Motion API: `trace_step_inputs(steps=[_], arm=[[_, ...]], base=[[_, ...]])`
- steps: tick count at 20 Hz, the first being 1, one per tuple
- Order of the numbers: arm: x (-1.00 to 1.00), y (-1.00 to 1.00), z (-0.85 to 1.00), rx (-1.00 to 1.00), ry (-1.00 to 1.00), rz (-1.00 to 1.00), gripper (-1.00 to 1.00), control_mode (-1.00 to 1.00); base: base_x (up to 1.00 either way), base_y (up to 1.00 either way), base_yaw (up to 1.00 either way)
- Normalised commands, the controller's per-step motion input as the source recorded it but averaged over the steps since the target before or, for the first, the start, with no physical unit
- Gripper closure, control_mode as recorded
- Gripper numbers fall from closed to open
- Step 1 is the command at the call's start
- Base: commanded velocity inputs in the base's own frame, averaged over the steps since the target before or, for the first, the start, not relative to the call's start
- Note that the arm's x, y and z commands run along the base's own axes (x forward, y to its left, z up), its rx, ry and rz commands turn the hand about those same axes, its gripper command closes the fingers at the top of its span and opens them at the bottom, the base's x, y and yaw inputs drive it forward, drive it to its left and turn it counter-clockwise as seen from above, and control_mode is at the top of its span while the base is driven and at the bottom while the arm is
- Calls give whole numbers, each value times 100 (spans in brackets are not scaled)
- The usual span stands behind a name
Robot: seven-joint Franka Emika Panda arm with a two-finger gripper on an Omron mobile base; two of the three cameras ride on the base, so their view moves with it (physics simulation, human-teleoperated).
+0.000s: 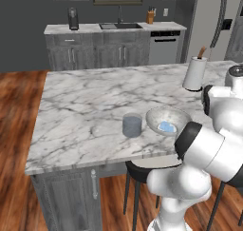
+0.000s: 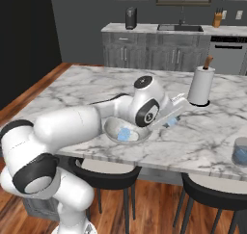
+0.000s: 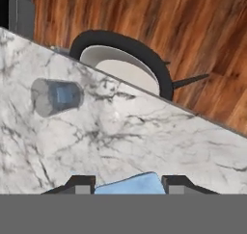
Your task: There are four ice cubes in the ice bowl. Place two ice cubes in each glass of water.
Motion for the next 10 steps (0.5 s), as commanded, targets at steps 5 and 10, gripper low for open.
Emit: trace_step_inputs(steps=[5, 10], arm=[[-3, -59, -8, 16, -25, -23, 100, -100], [-6, -58, 0, 18, -22, -23, 100, -100]], base=[[0, 0, 0], [0, 0, 0]])
